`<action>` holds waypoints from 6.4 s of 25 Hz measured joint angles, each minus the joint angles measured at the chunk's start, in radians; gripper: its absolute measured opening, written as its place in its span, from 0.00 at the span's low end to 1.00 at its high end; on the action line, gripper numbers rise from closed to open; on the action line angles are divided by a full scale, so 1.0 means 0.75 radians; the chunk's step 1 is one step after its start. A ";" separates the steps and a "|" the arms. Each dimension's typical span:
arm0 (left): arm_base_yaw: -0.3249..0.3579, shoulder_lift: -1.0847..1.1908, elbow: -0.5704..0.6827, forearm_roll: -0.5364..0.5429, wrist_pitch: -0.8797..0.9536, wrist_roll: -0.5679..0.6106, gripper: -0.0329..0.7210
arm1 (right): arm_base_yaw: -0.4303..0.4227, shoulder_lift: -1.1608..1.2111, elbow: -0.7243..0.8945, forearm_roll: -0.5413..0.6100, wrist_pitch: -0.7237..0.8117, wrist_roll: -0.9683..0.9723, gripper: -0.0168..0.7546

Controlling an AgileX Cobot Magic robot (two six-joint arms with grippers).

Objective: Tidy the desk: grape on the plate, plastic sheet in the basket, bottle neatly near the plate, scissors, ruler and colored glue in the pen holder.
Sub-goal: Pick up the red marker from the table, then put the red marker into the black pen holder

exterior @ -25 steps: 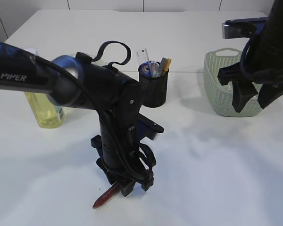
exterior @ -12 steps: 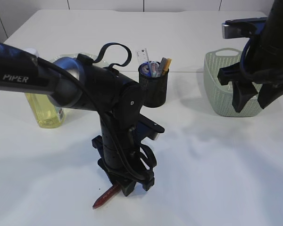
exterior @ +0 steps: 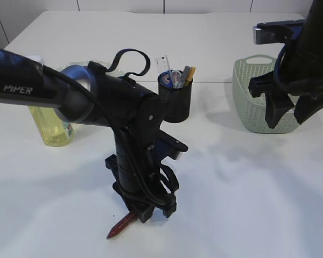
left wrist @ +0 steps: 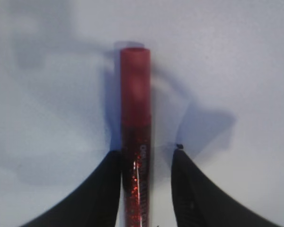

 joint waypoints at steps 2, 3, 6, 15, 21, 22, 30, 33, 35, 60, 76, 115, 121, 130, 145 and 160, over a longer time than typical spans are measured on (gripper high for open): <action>0.000 0.000 0.000 0.000 -0.002 0.000 0.39 | 0.000 0.000 0.000 0.000 0.000 0.000 0.57; 0.000 0.000 0.000 0.000 -0.002 0.000 0.39 | 0.000 0.000 0.000 0.000 0.000 0.000 0.57; 0.000 0.000 0.000 0.000 -0.002 0.000 0.38 | 0.000 0.000 0.000 0.000 0.000 0.000 0.57; 0.000 0.005 0.000 0.000 -0.008 0.000 0.38 | 0.000 0.000 0.000 0.000 0.000 -0.003 0.57; 0.000 0.006 0.000 0.000 -0.008 0.000 0.37 | 0.000 0.000 0.000 0.000 0.000 -0.003 0.57; 0.000 0.006 0.000 0.000 -0.008 0.000 0.36 | 0.000 0.000 0.000 0.000 0.000 -0.003 0.57; 0.000 0.008 0.000 0.000 -0.008 0.000 0.16 | 0.000 0.000 0.000 0.000 0.000 -0.005 0.57; 0.000 0.008 0.000 0.000 -0.010 0.000 0.15 | 0.000 0.000 0.000 0.000 0.000 -0.005 0.57; 0.000 0.008 0.000 0.000 -0.012 0.000 0.14 | 0.000 0.000 0.000 0.000 0.000 -0.005 0.57; 0.000 -0.350 0.274 -0.006 -0.516 -0.008 0.14 | 0.000 0.000 0.000 0.000 0.000 -0.007 0.58; 0.102 -0.398 0.274 0.155 -1.378 -0.007 0.14 | 0.000 0.000 0.000 -0.039 0.000 -0.018 0.57; 0.295 0.087 -0.044 0.063 -2.052 -0.010 0.16 | 0.000 0.000 0.000 -0.094 -0.002 -0.026 0.57; 0.295 0.123 -0.106 0.063 -2.052 -0.010 0.17 | 0.000 0.000 0.000 -0.115 -0.002 -0.026 0.57; 0.295 0.123 -0.108 0.063 -2.016 -0.010 0.17 | 0.000 0.000 0.000 -0.117 -0.002 -0.026 0.57; 0.295 0.123 -0.108 0.061 -1.997 -0.010 0.30 | 0.000 0.000 0.000 -0.117 -0.002 -0.029 0.58; 0.295 -0.040 -0.108 0.061 -1.665 -0.010 0.44 | 0.000 0.000 0.000 -0.117 -0.002 -0.029 0.57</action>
